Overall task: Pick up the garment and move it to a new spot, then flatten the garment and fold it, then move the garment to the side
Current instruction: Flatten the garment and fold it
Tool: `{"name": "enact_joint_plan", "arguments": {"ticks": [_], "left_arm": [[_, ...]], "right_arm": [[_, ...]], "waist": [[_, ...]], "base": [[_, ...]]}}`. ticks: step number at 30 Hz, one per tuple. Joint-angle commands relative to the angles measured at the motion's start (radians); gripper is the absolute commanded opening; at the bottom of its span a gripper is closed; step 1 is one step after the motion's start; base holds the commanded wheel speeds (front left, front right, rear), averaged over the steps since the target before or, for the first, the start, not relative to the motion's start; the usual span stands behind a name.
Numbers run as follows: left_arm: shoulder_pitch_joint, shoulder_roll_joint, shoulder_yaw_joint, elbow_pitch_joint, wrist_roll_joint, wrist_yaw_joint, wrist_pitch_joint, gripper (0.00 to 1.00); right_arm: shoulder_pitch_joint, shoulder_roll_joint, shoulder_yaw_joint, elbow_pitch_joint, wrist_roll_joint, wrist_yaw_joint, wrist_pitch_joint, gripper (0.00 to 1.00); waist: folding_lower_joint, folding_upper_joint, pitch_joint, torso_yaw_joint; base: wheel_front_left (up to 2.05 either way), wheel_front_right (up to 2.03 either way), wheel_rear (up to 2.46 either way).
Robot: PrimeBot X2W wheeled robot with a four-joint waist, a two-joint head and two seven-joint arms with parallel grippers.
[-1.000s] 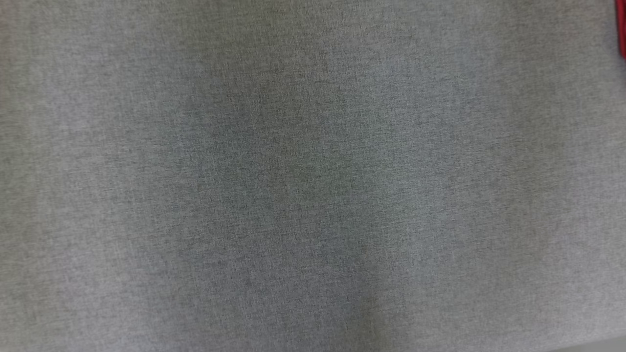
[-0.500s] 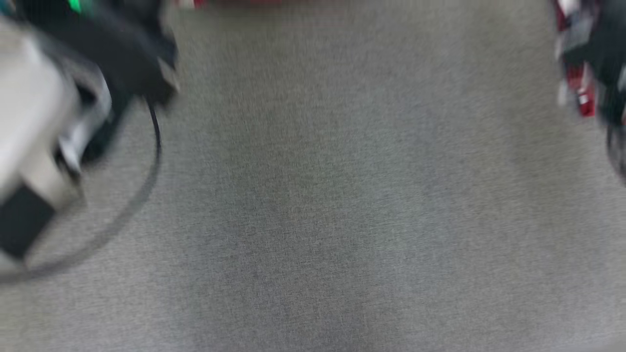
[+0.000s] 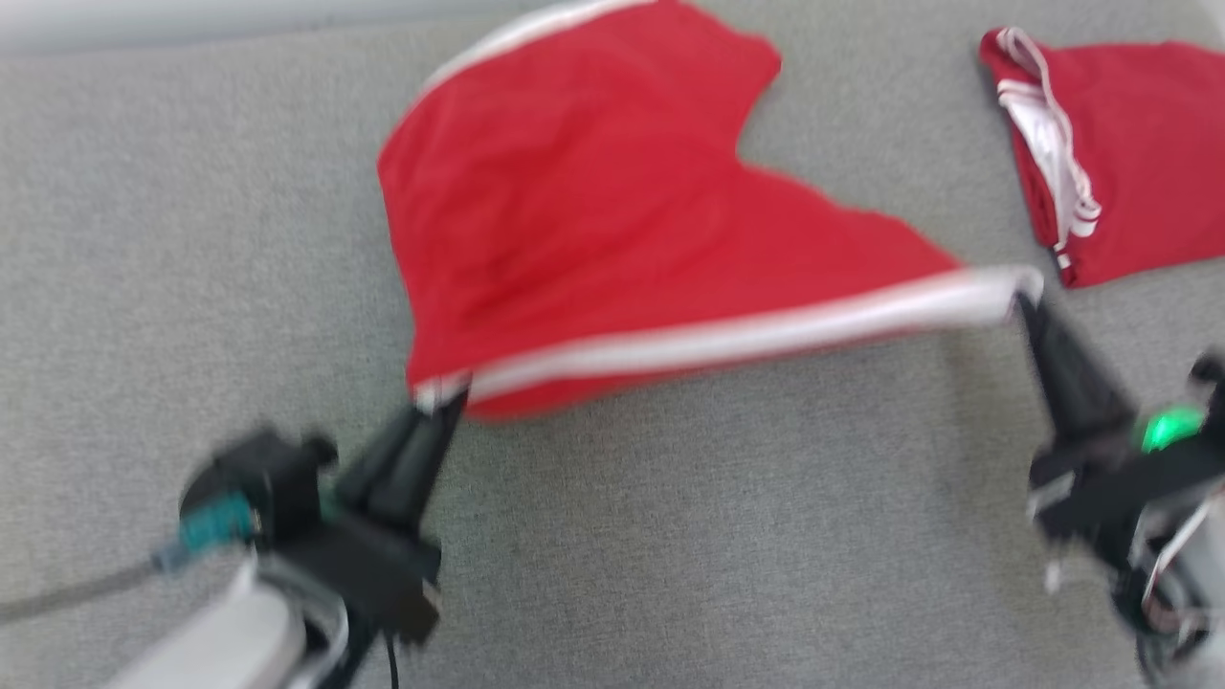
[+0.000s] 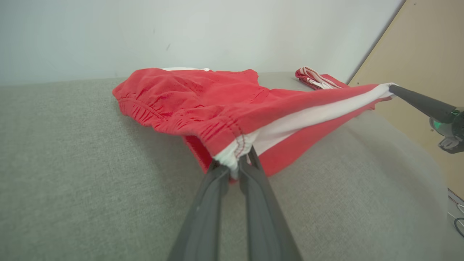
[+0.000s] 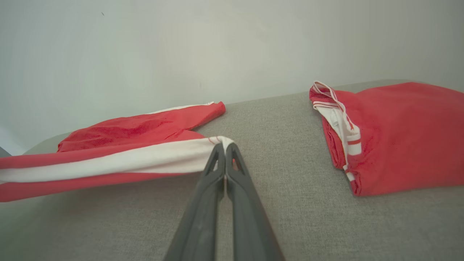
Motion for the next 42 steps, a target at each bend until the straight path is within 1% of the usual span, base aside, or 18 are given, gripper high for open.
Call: {"name": "enact_joint_plan", "arguments": {"ticks": [1,5,6,7,10,12,14,16,18,23,26,28,34,37,39,42], "left_arm": [[0.093,-0.019,0.031,0.01,0.035,-0.007,-0.003,0.0],[0.235,-0.028,0.074,0.031,0.094,-0.016,-0.003,0.0],[0.263,-0.029,0.079,0.039,0.109,-0.027,-0.003,0.0],[0.263,-0.029,0.079,0.039,0.109,-0.027,-0.003,0.0],[0.336,-0.024,0.101,0.063,0.154,-0.046,-0.003,0.0],[0.379,-0.025,0.125,0.07,0.181,-0.05,-0.003,0.0],[0.42,-0.011,0.145,0.081,0.203,-0.054,-0.003,0.0],[0.453,-0.013,0.173,0.08,0.21,-0.061,-0.003,0.0],[0.488,-0.01,0.19,0.085,0.222,-0.07,-0.003,0.0],[0.552,-0.04,0.226,0.089,0.253,-0.093,-0.003,0.0],[0.571,-0.072,0.251,0.074,0.277,-0.11,-0.003,0.0],[0.58,-0.1,0.269,0.062,0.295,-0.121,-0.003,0.0],[0.557,-0.18,0.291,0.015,0.351,-0.15,-0.003,0.0],[0.538,-0.217,0.309,-0.002,0.356,-0.167,-0.003,0.0],[0.515,-0.239,0.319,-0.008,0.36,-0.18,-0.003,0.0],[0.47,-0.261,0.32,0.007,0.372,-0.193,-0.003,0.0]], "right_arm": [[0.089,0.023,-0.026,-0.019,-0.021,-0.003,0.02,0.0],[0.229,0.062,-0.061,-0.074,-0.061,-0.003,0.064,0.0],[0.262,0.07,-0.066,-0.087,-0.069,-0.003,0.075,0.0],[0.262,0.07,-0.066,-0.087,-0.069,-0.003,0.075,0.0],[0.357,0.101,-0.085,-0.13,-0.1,-0.003,0.111,0.0],[0.418,0.134,-0.09,-0.16,-0.115,-0.003,0.139,0.0],[0.479,0.158,-0.085,-0.189,-0.127,-0.003,0.172,0.0],[0.536,0.181,-0.083,-0.217,-0.136,-0.003,0.2,0.0],[0.583,0.204,-0.107,-0.233,-0.137,-0.003,0.214,0.0],[0.659,0.251,-0.164,-0.265,-0.15,-0.003,0.238,0.0],[0.643,0.269,-0.208,-0.281,-0.138,-0.003,0.241,0.0],[0.619,0.261,-0.24,-0.288,-0.144,-0.003,0.244,0.0],[0.509,0.201,-0.287,-0.302,-0.142,-0.003,0.286,0.0],[0.438,0.172,-0.311,-0.286,-0.129,-0.003,0.319,0.0],[0.377,0.147,-0.304,-0.266,-0.127,-0.003,0.349,0.0],[0.273,0.129,-0.28,-0.225,-0.111,-0.003,0.387,0.0]], "waist": [[0.0003,0.0002,-0.053,0.0],[0.0003,0.0002,-0.093,-0.002],[0.0003,0.0002,-0.104,-0.001],[0.0003,0.0002,-0.104,-0.001],[0.0003,0.0002,-0.128,0.002],[0.0003,0.0002,-0.142,0.003],[0.0003,0.0002,-0.155,0.005],[0.0003,0.0002,-0.165,0.012],[0.0003,0.0002,-0.174,0.017],[0.0003,0.0002,-0.185,0.025],[0.0003,0.0002,-0.193,0.031],[0.0003,0.0002,-0.195,0.038],[0.0003,0.0002,-0.198,0.086],[0.0003,0.0002,-0.194,0.116],[0.0003,0.0002,-0.186,0.135],[0.0003,0.0002,-0.169,0.161]], "base": [[0.0,0.0,0.0],[0.0,0.0,0.0],[0.0,0.0,0.0],[0.0,0.0,0.0],[0.0,0.0,0.0],[0.0,0.0,0.0],[0.0,0.0,0.0],[0.0,0.0,0.0],[0.0,0.0,0.0],[0.0,0.0,0.0],[0.0,0.0,0.0],[0.0,0.0,0.0],[0.0,0.0,0.0],[0.0,0.0,0.0],[0.0,0.0,0.0],[0.0,0.0,0.0]]}}
